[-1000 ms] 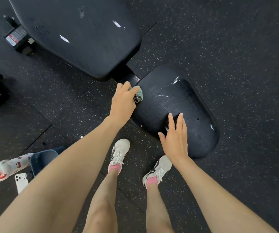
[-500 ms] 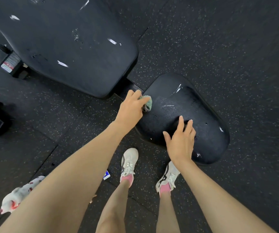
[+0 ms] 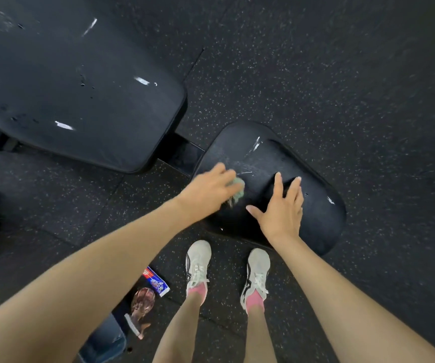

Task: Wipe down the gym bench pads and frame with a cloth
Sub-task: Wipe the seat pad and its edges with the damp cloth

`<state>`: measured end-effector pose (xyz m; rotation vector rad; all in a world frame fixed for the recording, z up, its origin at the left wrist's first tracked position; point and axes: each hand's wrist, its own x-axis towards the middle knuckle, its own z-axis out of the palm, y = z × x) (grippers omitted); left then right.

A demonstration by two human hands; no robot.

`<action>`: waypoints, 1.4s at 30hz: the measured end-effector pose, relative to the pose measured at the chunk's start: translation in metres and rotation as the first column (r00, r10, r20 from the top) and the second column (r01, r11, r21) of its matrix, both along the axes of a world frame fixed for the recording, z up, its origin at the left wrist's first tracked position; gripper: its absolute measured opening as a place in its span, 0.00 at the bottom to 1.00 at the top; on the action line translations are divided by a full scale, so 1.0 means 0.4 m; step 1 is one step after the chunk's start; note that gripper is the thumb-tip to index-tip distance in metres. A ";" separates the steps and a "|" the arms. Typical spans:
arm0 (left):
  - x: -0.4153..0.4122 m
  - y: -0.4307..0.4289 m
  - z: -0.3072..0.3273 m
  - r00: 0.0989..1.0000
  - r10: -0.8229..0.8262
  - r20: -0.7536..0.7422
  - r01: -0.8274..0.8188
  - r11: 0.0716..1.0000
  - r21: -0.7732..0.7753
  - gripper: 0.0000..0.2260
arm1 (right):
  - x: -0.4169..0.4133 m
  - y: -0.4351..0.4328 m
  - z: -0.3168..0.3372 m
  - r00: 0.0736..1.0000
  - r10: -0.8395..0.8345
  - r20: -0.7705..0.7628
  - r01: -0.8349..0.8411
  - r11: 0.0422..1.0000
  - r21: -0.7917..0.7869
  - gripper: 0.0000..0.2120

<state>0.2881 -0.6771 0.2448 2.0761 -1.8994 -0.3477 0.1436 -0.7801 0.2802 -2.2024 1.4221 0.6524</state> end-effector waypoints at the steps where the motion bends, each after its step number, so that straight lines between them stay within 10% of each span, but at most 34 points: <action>1: 0.033 -0.023 -0.001 0.996 0.088 0.003 -0.088 0.996 0.003 0.24 | -0.003 -0.007 0.002 1.000 -0.009 -0.011 0.009 1.000 0.024 0.47; 8: 0.018 -0.138 0.006 0.743 0.653 -0.147 -0.657 0.753 0.023 0.23 | 0.001 -0.038 0.002 0.992 -0.034 -0.122 0.037 0.999 0.030 0.52; 13: -0.090 -0.096 0.000 0.974 0.210 -0.081 -0.210 0.978 0.008 0.22 | 0.030 -0.029 -0.007 0.979 -0.118 -0.163 0.121 0.993 0.009 0.55; 17: -0.003 -0.106 0.005 0.993 -0.115 0.038 0.114 0.993 0.032 0.26 | 0.014 -0.034 -0.012 0.968 -0.189 -0.165 0.196 0.980 0.021 0.58; 26: 0.025 -0.255 0.008 0.748 0.656 -0.104 -0.654 0.754 0.054 0.19 | -0.006 -0.043 -0.010 0.983 -0.088 -0.159 0.088 0.996 -0.009 0.57; 35: -0.007 -0.192 -0.010 0.991 -0.032 -0.128 0.035 0.999 0.025 0.26 | -0.039 -0.074 -0.001 0.997 -0.046 0.059 0.050 0.996 -0.079 0.47; 42: 0.094 -0.260 -0.001 0.782 0.606 -0.143 -0.589 0.794 0.149 0.21 | -0.052 -0.108 -0.004 0.998 -0.042 0.052 0.043 0.998 -0.037 0.45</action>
